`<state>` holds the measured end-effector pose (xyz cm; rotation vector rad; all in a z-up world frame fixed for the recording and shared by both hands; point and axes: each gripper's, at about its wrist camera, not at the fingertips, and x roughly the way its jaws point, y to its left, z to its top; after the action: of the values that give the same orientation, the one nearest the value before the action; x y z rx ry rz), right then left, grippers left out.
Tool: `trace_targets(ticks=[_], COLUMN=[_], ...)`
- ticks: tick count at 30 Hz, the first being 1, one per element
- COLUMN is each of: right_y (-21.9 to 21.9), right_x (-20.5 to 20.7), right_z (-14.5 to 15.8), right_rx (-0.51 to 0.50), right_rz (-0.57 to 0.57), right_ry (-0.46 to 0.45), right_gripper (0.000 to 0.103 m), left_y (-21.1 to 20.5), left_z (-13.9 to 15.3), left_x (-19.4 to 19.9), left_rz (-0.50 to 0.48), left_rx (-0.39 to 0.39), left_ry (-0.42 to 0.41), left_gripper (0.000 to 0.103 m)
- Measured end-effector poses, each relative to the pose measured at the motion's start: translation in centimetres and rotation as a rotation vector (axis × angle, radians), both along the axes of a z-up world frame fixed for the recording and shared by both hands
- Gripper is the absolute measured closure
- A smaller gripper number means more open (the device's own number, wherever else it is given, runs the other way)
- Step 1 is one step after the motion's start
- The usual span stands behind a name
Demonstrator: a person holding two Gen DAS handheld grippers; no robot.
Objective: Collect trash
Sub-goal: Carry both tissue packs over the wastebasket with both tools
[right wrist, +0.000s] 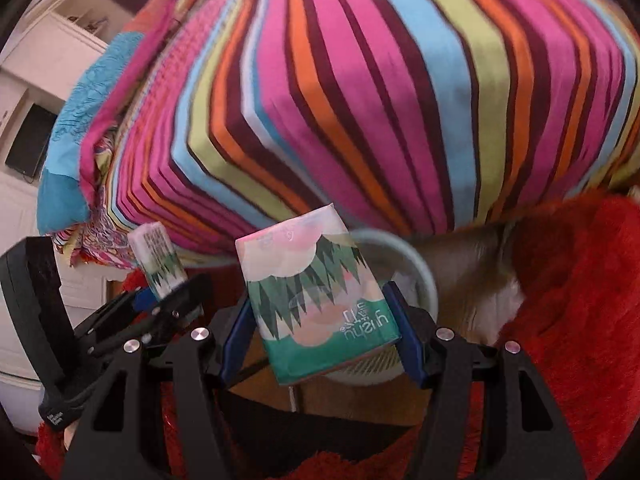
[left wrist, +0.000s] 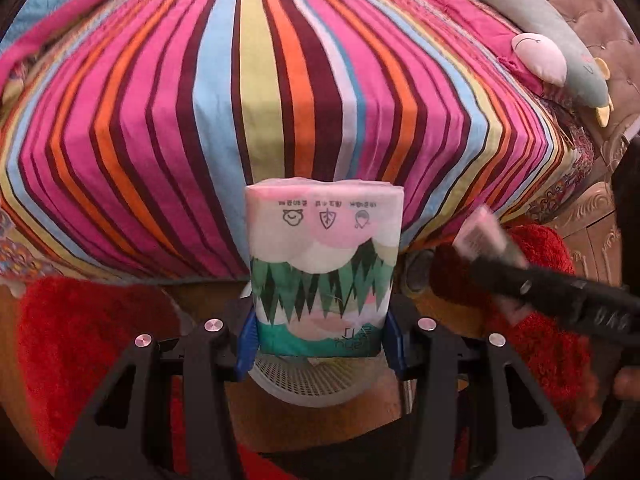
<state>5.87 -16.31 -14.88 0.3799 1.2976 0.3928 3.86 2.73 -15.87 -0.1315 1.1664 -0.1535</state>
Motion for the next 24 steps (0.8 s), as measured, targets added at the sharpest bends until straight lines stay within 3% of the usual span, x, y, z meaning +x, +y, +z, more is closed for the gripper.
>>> trace_targets(ticks=[9,16,24], right_y=[-0.1,0.3,0.4], right_x=[0.8,2.1,3.6], right_z=[-4.1,-9.4,-14.2], right_rx=[0.031,0.057,0.074], right_rz=[-0.029,-0.068,-0.137], right_ry=[0.169,0.379,0.531], right_gripper=[0.044,0.044,0.044], left_y=[1.6,0.9,0.3], left_z=[-4.8,-9.0,-14.0], left_x=[1.7,3.1,3.5], left_rz=[0.077,0.079,0.103], left_rx=[-0.131,-0.137,-0.187], left_ry=[0.193,0.35,0.549], left_gripper=[0.054,0.054,0.054])
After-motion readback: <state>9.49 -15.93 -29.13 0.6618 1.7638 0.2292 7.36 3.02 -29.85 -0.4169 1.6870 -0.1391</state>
